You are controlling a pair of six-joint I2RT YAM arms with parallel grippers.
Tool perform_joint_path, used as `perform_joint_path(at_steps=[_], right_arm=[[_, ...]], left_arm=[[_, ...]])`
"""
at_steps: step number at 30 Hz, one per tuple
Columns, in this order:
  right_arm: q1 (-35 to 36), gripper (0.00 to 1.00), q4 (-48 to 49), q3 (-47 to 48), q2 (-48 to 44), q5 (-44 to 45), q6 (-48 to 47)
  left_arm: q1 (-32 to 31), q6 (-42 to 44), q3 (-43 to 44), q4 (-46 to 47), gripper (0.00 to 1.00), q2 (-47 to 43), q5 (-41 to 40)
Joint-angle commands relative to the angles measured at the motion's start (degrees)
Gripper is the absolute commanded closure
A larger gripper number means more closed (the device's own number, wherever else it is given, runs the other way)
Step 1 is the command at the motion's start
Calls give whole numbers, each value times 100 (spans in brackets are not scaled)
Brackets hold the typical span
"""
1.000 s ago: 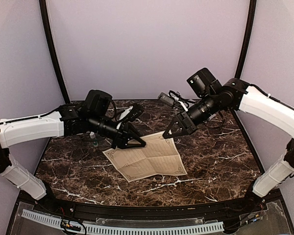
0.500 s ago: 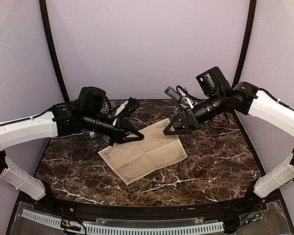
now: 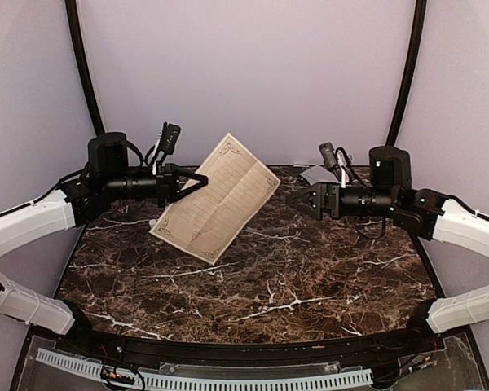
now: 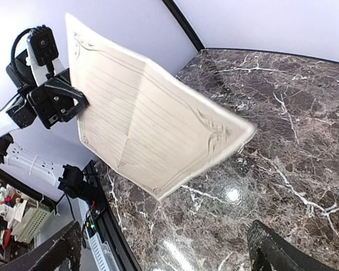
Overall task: Place the letter into the envelope and seal it
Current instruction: Pick up the letter from the center of the board.
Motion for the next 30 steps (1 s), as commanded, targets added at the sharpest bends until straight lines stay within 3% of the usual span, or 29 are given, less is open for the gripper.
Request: perform_joint_path(at_steps=[1,10,22,30], right_arm=[[158,1,2128,-727,-126,360,797],[528,1,3606,-1272,375,553,991],[617,1,4387,-910,1346,196,1017],[702,15,4970,-823,1502,-81,1083]], left_arm=[[121,-549,-214,833,100,-299,279],[149,-723,-497,1391,100,-517,686],[148,-899,-558,1683,100,-508,1171],[149,-896,-567,1675,100,-509,1165]])
